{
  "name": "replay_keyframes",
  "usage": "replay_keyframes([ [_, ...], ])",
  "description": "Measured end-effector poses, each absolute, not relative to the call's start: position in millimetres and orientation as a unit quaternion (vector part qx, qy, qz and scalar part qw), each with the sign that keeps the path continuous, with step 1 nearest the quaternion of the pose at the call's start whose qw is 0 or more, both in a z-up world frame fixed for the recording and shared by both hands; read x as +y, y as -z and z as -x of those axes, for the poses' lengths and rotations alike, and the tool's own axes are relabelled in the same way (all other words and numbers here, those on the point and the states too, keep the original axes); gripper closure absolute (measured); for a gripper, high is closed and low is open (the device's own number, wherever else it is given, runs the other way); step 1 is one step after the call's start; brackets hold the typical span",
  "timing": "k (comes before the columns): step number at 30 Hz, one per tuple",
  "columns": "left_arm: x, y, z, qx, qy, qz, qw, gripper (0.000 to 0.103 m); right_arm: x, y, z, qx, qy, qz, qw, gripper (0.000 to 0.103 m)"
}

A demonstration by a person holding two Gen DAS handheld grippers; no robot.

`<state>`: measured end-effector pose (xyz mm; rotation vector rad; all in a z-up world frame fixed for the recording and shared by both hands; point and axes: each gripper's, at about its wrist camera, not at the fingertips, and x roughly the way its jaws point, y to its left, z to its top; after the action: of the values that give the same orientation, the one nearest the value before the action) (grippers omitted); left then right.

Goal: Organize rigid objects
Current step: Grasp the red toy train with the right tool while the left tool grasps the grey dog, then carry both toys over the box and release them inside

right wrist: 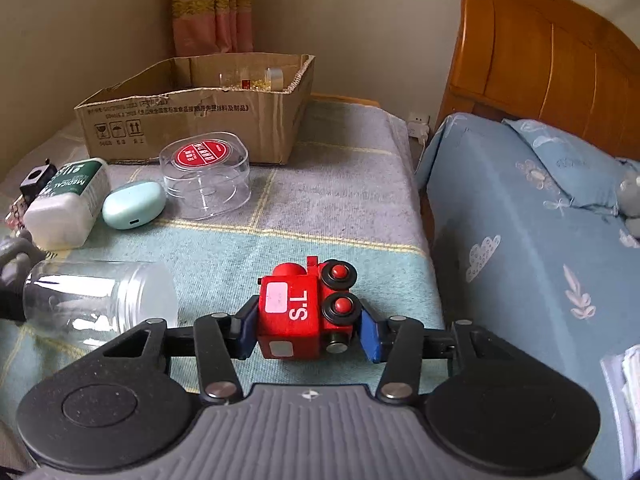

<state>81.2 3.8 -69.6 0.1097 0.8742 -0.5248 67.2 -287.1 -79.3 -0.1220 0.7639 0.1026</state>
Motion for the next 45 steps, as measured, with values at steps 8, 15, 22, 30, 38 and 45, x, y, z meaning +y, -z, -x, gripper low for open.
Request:
replay_keyframes([
  [8, 5.9, 42.9, -74.8, 0.407, 0.258, -0.071, 0.873, 0.032, -285.7, 48.0, -53.9, 0.366, -0.092, 0.082, 0.923, 0.049],
  [15, 8.4, 19.8, -88.6, 0.395, 0.258, -0.068, 0.879, 0.032, -279.5, 14.8, -55.3, 0.354, -0.142, 0.089, 0.920, 0.049],
  [22, 7.9, -3.1, -116.1, 0.379, 0.257, -0.069, 0.886, 0.032, -264.8, -10.3, -73.9, 0.341, -0.184, 0.097, 0.917, 0.049],
  [30, 1.9, -27.5, -172.3, 0.345, 0.226, -0.097, 0.906, 0.032, -243.1, -39.6, -104.1, 0.300, -0.212, 0.110, 0.923, 0.049],
  [38, 5.3, -34.1, -233.9, 0.336, 0.181, -0.092, 0.920, 0.032, -227.4, -60.6, -154.3, 0.284, -0.218, 0.118, 0.926, 0.049],
  [45, 6.7, -20.6, -261.5, 0.345, 0.173, -0.079, 0.919, 0.023, -222.4, -66.0, -187.6, 0.286, -0.211, 0.117, 0.927, 0.049],
])
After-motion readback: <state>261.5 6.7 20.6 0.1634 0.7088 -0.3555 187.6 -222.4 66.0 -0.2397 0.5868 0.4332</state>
